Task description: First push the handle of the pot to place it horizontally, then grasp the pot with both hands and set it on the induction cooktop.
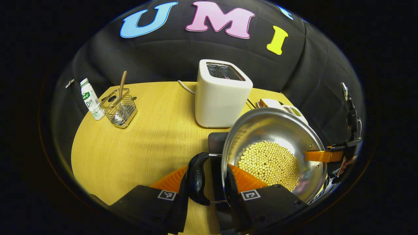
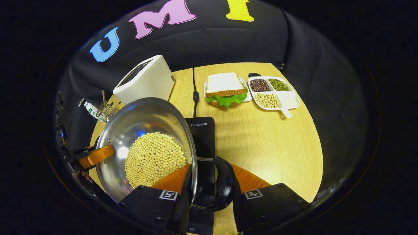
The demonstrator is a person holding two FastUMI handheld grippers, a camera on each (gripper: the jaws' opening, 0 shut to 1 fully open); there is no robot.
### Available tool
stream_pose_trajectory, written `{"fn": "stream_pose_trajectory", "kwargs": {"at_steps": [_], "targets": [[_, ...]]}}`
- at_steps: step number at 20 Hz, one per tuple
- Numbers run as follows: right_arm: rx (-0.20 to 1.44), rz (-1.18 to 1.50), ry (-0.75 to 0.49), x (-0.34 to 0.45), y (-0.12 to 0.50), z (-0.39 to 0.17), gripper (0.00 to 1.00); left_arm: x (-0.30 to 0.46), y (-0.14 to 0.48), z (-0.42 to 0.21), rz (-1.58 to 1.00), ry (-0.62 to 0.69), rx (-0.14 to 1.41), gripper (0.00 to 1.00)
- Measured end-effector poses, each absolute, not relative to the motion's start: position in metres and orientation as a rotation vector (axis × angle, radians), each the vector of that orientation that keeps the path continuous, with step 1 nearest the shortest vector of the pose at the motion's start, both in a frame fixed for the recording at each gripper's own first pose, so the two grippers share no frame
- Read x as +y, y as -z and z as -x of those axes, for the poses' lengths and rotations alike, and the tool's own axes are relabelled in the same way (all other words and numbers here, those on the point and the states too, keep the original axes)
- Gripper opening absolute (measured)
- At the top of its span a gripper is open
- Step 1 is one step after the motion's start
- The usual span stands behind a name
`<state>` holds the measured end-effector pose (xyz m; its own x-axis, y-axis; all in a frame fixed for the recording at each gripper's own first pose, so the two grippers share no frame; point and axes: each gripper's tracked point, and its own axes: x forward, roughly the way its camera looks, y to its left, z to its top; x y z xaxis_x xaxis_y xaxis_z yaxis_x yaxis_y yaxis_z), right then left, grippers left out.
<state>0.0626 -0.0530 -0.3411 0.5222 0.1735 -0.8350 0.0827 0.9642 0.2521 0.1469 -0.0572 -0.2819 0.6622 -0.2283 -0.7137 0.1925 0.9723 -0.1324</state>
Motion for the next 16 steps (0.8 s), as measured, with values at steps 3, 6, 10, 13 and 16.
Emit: {"fn": "stream_pose_trajectory", "kwargs": {"at_steps": [3, 6, 10, 13, 16], "targets": [[1.028, -0.284, -0.053, -0.0534, 0.3424, -0.0633, 0.58, -0.0573, 0.2817, -0.1461, 0.051, 0.237, 0.816, 0.57], [1.024, -0.291, -0.054, -0.0544, 0.3409, -0.0646, 0.58, -0.056, 0.2816, -0.1469, 0.063, 0.225, 0.814, 0.58], [1.021, -0.277, -0.05, -0.0537, 0.3404, -0.0659, 0.62, -0.0564, 0.2804, -0.1467, 0.065, 0.222, 0.814, 0.59], [1.016, -0.232, -0.048, -0.0537, 0.3415, -0.0646, 0.66, -0.0565, 0.2799, -0.1467, 0.054, 0.22, 0.816, 0.61], [0.996, -0.199, -0.038, -0.0563, 0.3392, -0.0684, 0.88, -0.0616, 0.2798, -0.1446, 0.079, 0.233, 0.823, 0.67]]}}
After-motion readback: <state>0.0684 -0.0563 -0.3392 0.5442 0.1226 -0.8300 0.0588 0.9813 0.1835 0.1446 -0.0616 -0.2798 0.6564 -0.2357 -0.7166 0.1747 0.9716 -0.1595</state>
